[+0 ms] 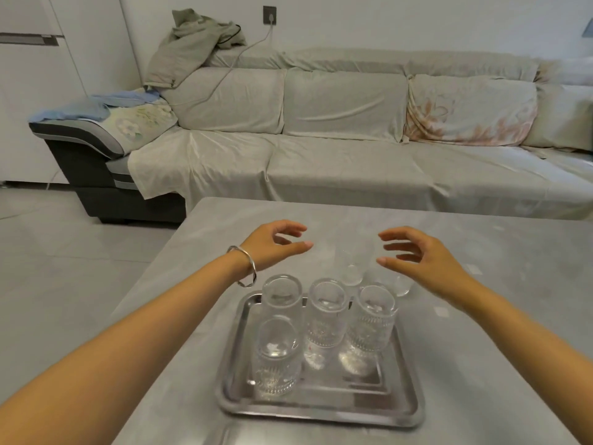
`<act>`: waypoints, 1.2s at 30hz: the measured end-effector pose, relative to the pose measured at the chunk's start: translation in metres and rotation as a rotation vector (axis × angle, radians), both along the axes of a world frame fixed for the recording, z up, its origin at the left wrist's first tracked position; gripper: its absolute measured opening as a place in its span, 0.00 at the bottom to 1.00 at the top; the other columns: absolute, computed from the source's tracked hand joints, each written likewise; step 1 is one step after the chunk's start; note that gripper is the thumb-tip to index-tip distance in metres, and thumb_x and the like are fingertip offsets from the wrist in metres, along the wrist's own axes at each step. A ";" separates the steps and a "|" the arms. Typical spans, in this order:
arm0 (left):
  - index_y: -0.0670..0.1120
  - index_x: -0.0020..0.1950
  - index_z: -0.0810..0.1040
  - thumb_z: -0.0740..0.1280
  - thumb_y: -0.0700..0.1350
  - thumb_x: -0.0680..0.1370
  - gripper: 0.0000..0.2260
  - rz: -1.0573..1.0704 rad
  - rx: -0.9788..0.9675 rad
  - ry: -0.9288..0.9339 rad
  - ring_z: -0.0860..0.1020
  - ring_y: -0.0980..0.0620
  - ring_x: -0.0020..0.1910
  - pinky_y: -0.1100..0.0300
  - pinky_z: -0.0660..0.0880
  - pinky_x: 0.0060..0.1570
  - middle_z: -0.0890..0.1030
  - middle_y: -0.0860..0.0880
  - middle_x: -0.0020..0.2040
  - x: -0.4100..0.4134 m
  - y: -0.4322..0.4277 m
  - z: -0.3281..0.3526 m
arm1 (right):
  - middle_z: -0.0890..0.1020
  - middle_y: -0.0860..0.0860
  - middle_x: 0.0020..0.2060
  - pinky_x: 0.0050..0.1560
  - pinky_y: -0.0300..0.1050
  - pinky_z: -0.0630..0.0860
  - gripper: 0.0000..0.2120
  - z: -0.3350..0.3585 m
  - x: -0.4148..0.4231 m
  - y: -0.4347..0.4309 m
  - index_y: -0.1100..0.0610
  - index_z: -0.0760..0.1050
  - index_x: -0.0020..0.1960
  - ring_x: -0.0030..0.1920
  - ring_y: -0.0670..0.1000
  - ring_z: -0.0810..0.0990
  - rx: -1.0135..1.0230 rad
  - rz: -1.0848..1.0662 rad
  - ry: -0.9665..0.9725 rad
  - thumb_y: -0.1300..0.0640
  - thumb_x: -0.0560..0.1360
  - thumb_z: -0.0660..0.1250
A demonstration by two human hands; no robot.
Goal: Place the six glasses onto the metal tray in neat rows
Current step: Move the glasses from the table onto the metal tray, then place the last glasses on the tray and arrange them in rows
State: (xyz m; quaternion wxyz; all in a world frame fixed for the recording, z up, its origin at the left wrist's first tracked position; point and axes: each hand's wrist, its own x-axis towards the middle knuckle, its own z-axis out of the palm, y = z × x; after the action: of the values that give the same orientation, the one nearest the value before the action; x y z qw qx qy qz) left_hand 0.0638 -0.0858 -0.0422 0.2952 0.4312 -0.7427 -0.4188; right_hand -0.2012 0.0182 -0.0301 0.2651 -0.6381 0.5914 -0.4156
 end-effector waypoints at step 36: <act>0.48 0.61 0.75 0.76 0.58 0.57 0.35 0.108 0.264 0.432 0.76 0.56 0.56 0.56 0.81 0.39 0.78 0.51 0.57 -0.094 -0.017 0.035 | 0.69 0.40 0.69 0.62 0.42 0.65 0.41 -0.002 -0.022 -0.040 0.43 0.66 0.69 0.67 0.42 0.68 0.086 -0.032 -0.359 0.33 0.59 0.69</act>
State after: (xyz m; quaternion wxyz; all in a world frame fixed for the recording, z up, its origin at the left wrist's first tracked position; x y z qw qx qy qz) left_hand -0.0302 -0.1028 -0.0077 0.4099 0.4056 -0.5774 -0.5780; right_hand -0.2234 -0.0216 -0.0324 0.3868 -0.5321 0.5619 -0.5015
